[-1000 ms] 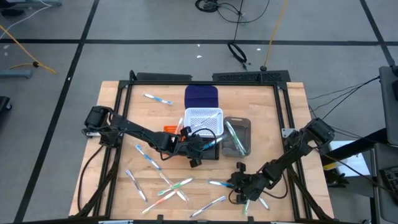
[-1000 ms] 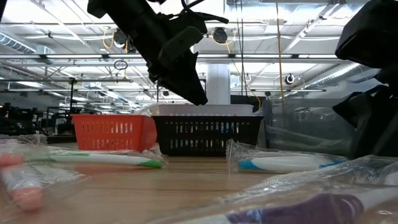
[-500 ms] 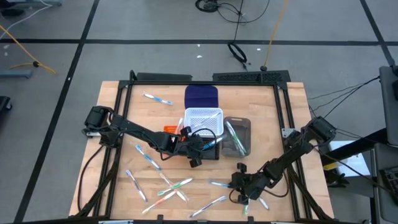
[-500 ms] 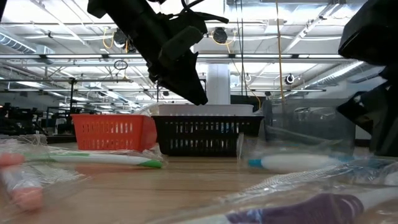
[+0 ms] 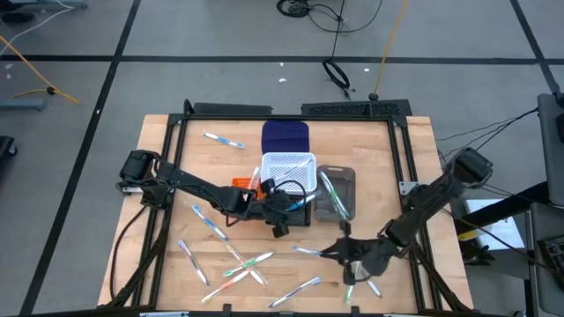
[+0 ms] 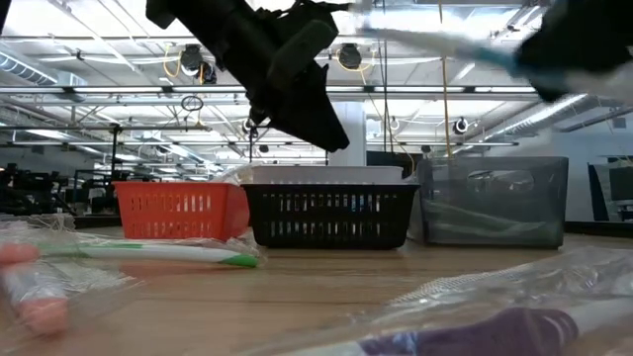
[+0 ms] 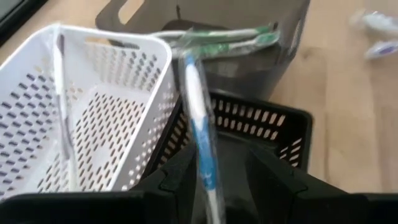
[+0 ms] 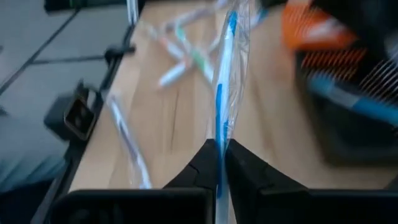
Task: Pick & Place Toothbrushes
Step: Put the blue toothbrush into the black basket
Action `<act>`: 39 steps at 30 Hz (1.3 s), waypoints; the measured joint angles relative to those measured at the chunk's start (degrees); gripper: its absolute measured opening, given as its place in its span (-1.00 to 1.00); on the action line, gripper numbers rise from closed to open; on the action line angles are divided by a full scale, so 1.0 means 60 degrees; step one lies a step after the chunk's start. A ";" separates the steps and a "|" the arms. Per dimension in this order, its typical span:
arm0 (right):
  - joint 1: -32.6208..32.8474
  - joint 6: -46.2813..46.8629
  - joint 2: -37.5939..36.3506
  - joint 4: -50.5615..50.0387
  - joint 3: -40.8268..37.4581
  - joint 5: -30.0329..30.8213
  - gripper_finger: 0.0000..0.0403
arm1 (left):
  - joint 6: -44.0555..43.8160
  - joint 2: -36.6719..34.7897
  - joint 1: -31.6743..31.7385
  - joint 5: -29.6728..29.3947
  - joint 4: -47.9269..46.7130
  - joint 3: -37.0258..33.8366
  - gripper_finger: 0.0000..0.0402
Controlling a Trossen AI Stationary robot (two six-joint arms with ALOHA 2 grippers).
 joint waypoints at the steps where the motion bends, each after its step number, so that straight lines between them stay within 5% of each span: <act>1: 0.0061 -0.0192 -0.0192 -0.0007 0.0000 0.0280 -0.95 | 0.0001 -0.0003 0.0000 0.0062 0.0087 0.0000 -0.34; 11: 0.0599 -0.2342 -0.1785 0.0209 0.0014 0.2682 -0.95 | 0.0711 -0.0004 -0.0015 0.1011 0.2381 0.0000 -0.35; 23: 0.1022 -0.5495 -0.2184 0.2463 0.0011 0.5001 -0.95 | 0.1602 -0.0004 -0.0011 0.3000 0.6895 0.0000 -0.34; 39: 0.0903 -0.6675 -0.2184 0.3399 0.0015 0.5770 -0.95 | 0.1774 -0.0007 -0.0015 0.3218 0.8384 -0.0004 -0.34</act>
